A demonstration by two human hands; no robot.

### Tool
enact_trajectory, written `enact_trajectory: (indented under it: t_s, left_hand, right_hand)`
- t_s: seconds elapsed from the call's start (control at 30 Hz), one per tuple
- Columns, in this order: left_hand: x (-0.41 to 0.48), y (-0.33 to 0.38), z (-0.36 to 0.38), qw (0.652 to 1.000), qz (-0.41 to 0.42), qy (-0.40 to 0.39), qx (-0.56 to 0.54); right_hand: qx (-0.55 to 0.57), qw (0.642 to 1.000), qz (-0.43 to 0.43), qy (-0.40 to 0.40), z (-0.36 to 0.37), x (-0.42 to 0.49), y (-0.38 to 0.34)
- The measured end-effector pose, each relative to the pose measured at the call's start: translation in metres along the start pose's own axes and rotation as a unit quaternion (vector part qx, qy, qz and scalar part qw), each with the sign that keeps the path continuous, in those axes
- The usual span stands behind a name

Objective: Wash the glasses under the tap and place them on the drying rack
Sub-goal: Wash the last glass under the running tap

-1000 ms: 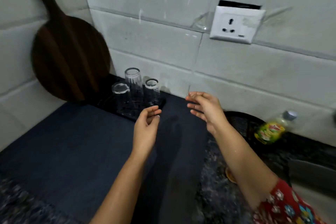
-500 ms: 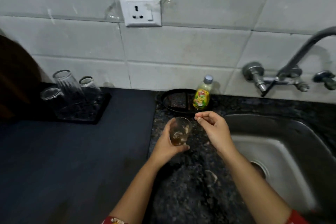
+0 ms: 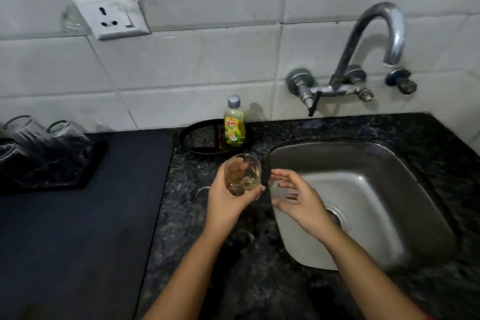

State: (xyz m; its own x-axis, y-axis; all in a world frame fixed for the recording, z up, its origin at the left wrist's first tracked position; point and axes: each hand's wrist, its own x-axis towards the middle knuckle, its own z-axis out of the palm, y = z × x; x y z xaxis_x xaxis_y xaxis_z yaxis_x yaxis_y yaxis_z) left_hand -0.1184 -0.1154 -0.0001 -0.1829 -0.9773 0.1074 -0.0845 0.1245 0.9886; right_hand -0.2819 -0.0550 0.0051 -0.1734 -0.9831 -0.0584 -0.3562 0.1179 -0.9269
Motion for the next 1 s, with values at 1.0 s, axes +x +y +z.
enact_trajectory:
  t_s: [1.0]
  left_hand:
    - [0.114,0.094,0.222,0.931,-0.061,0.062,0.354]
  right_hand:
    - [0.043,0.992,0.026,0.112,-0.183,0.009,0.091]
